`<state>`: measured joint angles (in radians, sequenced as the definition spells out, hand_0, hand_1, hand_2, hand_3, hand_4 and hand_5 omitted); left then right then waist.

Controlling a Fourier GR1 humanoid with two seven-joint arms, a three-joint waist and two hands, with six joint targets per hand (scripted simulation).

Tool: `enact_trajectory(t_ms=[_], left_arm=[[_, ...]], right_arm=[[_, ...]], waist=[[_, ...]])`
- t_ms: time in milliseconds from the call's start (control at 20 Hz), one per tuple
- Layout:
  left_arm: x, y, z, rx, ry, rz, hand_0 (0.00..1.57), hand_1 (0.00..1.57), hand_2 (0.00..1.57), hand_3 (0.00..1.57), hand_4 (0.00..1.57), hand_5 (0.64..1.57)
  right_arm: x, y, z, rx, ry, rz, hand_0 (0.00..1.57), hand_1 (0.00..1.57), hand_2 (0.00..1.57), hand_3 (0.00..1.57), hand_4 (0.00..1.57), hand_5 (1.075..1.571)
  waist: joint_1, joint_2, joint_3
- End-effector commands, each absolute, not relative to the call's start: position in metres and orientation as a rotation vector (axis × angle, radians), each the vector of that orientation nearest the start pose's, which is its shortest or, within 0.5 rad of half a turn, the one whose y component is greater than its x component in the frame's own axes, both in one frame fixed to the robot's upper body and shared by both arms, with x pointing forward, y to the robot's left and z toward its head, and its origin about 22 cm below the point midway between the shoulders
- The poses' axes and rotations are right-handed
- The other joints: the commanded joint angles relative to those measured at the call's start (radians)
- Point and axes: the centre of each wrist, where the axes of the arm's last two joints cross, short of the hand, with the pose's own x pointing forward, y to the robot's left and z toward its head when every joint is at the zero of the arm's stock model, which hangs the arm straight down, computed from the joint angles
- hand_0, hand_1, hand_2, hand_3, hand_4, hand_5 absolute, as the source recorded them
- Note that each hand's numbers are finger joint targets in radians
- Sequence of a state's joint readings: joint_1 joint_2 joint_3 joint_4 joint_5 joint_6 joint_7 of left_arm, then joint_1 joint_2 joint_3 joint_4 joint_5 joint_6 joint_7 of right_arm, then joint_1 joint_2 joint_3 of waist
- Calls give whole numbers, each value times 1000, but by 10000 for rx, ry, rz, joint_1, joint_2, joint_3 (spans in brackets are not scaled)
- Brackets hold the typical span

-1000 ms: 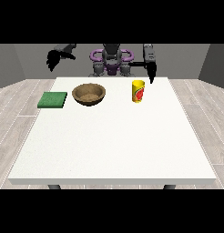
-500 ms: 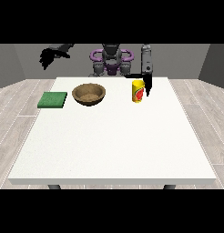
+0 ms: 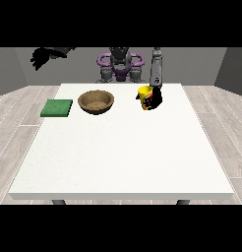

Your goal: Pick the cup and pour the ball into the bowl, then pick the bowl and place it on the pad

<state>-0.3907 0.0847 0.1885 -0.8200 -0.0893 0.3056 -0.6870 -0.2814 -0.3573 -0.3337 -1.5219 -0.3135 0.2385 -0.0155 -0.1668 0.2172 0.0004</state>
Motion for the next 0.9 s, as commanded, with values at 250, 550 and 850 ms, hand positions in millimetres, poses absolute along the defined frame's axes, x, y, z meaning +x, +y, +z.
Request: enact_trajectory(t_ms=[250,550,850], left_arm=[[335,194,-48,7129,-18125,-3962,1283,1283,1571,1571,1189,1542],[355,117,-20,8415,-17624,-6596,1331,1331,1571,1571,1153,1551],[374,72,22,9490,-16907,-8042,1331,1331,1571,1571,1153,1551]], right_arm=[[297,-383,89,-109,-17217,-128,0,0,0,234,162,1569],[296,-377,61,-17,-16132,-545,0,0,0,237,292,1566],[309,-378,62,397,-16111,-523,0,0,0,0,407,1568]], waist=[[439,-2124,37],[620,-3277,40],[379,-3089,12]])
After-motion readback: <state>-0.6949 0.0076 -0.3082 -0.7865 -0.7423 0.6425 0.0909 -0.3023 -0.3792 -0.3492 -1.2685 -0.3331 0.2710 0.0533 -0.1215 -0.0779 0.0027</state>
